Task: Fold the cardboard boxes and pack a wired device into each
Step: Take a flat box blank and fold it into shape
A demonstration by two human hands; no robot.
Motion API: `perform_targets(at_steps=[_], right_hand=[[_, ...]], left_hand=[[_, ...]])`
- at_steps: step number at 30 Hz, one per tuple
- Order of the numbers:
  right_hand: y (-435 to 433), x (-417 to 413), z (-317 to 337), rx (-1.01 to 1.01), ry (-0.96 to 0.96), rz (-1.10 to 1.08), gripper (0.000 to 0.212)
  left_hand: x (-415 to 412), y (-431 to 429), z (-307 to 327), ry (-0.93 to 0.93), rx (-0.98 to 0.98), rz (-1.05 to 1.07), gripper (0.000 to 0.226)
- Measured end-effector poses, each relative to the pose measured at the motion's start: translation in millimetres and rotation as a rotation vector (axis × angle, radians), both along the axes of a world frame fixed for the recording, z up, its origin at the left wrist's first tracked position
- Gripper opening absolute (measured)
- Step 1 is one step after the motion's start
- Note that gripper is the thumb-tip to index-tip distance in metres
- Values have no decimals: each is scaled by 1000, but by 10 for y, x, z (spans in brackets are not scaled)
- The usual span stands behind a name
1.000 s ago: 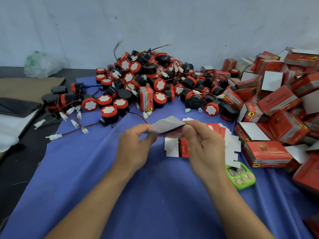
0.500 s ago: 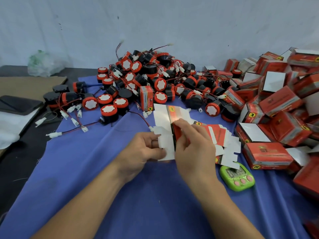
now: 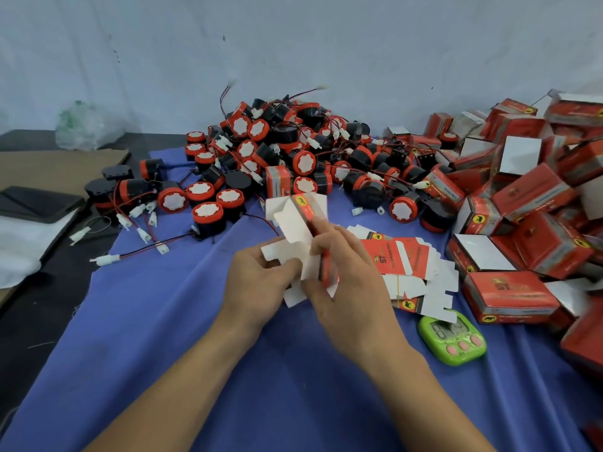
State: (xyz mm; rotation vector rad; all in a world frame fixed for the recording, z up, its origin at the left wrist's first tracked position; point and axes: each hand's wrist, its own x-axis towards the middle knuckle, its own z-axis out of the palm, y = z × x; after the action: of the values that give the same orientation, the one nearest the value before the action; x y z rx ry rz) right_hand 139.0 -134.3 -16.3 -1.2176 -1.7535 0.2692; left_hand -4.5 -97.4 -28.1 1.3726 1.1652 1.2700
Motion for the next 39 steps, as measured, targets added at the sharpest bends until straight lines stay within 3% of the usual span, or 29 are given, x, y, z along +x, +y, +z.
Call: perform_targets(at_steps=[4, 7, 9, 12, 14, 16, 19, 24, 35, 39], right_hand=[[-39, 30, 22, -61, 219, -13, 39], [-32, 82, 53, -90, 355, 52, 42], [-10, 125, 88, -121, 458, 144, 34], [46, 213, 98, -184, 597, 198, 22], [87, 263, 95, -214, 623, 211, 19], [121, 291, 83, -266, 637, 253, 17], [149, 293, 37, -347, 676, 308, 15], [188, 297, -43, -426, 857, 275, 10], [162, 155, -90, -424, 557, 170, 21], [179, 157, -94, -377, 405, 122, 23]], left_hand=[[-24, 17, 11, 21, 38, 124, 62], [-67, -13, 46, -35, 175, 61, 87], [-118, -32, 55, -51, 300, -47, 74], [-152, -78, 29, 108, 383, -169, 53], [-119, -103, -1, 175, 347, -203, 48], [-62, -92, -4, 139, 255, -173, 40], [-28, -10, -11, 145, 136, -31, 44], [8, 42, -66, 73, 56, 8, 38], [48, -12, -95, 34, 2, -21, 33], [35, -50, -46, -94, 63, -160, 34]])
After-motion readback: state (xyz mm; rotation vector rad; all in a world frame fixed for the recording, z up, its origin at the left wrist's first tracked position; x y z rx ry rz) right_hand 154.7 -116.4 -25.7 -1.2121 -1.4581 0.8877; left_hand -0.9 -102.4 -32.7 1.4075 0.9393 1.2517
